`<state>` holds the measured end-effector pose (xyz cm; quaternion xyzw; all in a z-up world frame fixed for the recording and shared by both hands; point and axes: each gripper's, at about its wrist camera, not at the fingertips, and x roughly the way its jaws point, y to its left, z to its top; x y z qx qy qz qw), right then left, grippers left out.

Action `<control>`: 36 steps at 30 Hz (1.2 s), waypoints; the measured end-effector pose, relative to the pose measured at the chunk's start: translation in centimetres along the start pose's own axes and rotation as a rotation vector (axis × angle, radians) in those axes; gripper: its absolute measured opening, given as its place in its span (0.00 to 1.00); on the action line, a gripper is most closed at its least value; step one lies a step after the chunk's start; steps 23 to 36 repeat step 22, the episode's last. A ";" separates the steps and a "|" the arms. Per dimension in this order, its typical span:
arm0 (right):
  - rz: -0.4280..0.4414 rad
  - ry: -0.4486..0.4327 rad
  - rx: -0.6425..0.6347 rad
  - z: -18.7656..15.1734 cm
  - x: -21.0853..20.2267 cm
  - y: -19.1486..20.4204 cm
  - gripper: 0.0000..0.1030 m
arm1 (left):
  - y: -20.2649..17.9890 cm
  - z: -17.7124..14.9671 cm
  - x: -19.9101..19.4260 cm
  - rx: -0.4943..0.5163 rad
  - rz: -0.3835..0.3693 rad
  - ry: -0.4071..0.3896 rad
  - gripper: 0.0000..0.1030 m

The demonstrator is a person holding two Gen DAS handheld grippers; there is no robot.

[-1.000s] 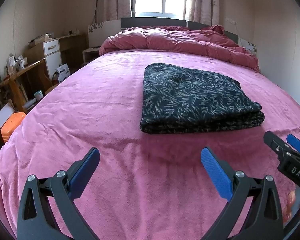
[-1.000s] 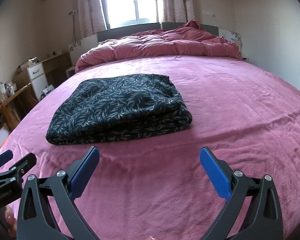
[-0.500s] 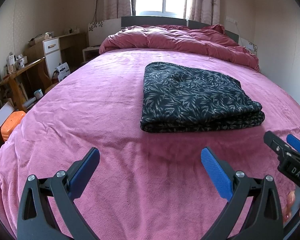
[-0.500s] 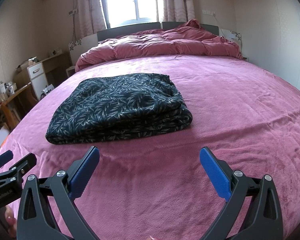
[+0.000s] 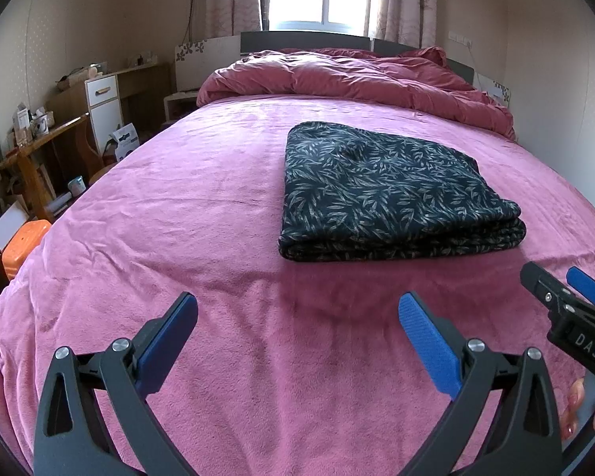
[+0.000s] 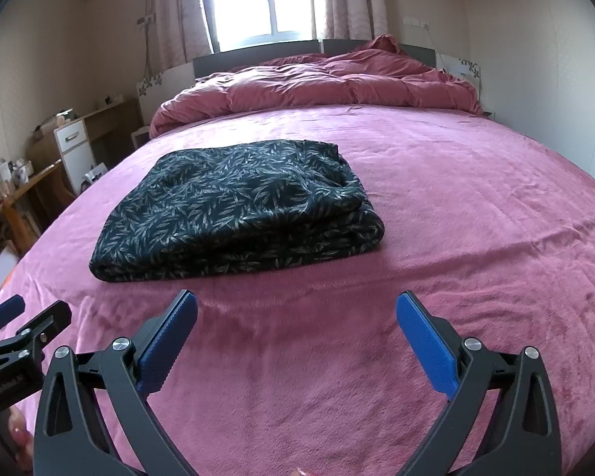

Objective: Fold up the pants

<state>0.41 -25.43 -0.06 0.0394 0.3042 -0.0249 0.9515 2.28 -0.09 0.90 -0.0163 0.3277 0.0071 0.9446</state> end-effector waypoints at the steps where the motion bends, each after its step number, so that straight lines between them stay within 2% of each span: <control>1: 0.000 0.000 -0.001 0.1 0.1 -0.1 0.97 | 0.0 0.0 0.0 0.000 -0.001 0.001 0.98; 13: 0.000 0.007 -0.001 0.1 0.1 -0.2 0.97 | -0.1 0.0 0.1 0.001 -0.002 0.012 0.98; 22: -0.002 0.023 -0.004 0.2 0.5 -0.5 0.96 | -0.1 -0.5 1.2 -0.017 0.006 0.059 0.98; 36: -0.002 0.023 -0.004 0.2 0.5 -0.5 0.96 | -0.1 -0.5 1.2 -0.017 0.006 0.059 0.98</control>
